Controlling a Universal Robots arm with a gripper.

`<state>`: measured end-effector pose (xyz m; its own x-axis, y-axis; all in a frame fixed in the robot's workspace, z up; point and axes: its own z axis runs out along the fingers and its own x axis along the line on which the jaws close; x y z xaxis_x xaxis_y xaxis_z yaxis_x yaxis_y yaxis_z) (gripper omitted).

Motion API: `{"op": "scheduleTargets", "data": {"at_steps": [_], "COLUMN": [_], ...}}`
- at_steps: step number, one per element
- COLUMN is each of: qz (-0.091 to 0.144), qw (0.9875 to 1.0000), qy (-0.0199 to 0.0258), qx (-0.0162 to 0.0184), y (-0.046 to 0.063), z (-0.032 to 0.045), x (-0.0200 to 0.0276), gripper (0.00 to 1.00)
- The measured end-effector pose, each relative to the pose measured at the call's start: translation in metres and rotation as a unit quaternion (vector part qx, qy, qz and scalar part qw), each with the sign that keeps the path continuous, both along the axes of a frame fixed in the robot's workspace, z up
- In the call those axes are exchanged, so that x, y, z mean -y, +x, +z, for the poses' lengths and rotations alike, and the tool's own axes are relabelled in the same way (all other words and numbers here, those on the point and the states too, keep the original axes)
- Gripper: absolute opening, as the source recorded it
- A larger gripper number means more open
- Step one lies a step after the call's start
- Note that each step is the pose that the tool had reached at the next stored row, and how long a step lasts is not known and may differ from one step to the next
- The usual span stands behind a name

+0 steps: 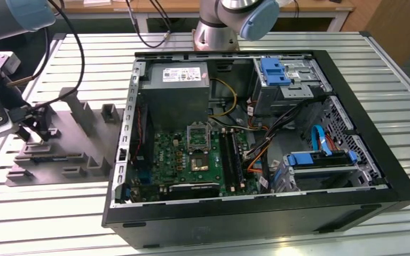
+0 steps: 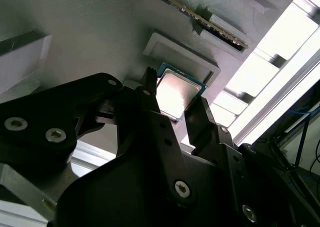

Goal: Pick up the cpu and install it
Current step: 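Pick up the cpu and move it towards the insertion slot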

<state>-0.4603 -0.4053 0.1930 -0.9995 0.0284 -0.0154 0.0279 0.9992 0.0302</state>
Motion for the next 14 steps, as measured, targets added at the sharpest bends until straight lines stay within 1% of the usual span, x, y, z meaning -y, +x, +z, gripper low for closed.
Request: {"op": "scheduleTargets", "data": {"at_steps": [14], "qz": [0.0], "qw": [1.0], "qy": [0.0], "qx": [0.0], "y": [0.0], "z": [0.0042], "x": [0.0], "gripper": [0.47]}}
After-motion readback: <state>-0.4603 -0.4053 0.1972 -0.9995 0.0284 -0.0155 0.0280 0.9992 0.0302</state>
